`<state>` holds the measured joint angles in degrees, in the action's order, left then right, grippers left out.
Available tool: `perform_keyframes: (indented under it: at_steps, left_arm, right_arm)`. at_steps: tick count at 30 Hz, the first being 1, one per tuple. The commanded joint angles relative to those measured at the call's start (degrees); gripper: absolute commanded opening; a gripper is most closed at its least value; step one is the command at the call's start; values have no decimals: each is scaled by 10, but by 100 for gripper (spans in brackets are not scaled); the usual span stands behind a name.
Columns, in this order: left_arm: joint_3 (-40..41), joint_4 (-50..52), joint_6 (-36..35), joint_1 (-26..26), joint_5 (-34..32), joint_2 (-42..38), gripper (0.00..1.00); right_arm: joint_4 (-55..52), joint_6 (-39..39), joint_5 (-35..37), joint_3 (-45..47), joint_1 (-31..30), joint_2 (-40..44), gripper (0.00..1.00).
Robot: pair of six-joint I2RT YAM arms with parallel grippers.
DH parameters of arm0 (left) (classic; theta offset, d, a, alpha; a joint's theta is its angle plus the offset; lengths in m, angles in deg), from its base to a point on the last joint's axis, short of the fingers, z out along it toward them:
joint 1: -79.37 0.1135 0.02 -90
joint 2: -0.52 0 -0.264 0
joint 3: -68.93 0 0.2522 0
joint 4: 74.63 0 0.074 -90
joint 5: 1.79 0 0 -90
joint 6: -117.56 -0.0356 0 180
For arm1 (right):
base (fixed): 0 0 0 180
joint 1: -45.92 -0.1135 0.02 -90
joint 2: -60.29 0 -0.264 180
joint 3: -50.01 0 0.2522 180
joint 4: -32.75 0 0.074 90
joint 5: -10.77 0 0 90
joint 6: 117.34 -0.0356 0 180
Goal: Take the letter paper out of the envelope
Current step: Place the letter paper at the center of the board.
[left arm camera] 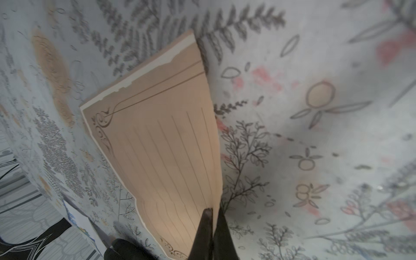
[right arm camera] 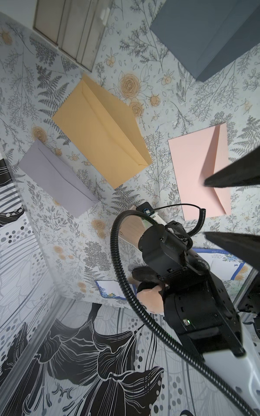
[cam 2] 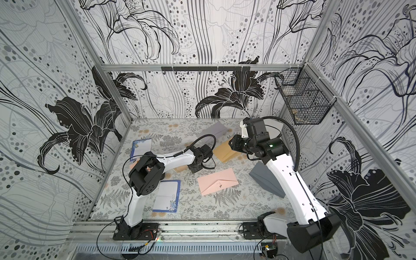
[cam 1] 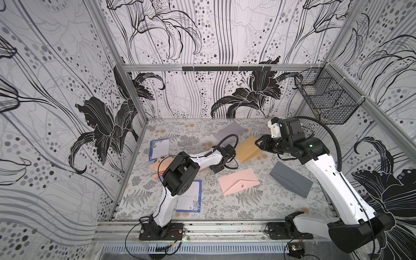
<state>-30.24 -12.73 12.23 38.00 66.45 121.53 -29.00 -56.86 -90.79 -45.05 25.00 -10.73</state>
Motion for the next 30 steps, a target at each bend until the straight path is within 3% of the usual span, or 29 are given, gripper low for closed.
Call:
perform_keyframes:
  at_steps: [1,6,9,14,24,30]
  left_arm:
    - [27,-28,-18,3,31,-38,0]
    - [70,-38,-21,2,37,-66,0]
    - [86,-43,-24,1,29,-74,21]
    - [110,-58,-21,-5,17,-97,38]
    - [132,-42,2,-11,4,-115,40]
    - [143,-34,43,-11,-8,-141,46]
  right_arm:
    - [4,-10,-8,3,0,3,36]
    - [12,-16,-13,11,0,1,36]
    - [17,-20,-18,18,0,-2,36]
    - [28,-39,-19,34,0,1,35]
    - [52,-86,-20,83,0,21,36]
    - [54,-91,-23,90,0,22,37]
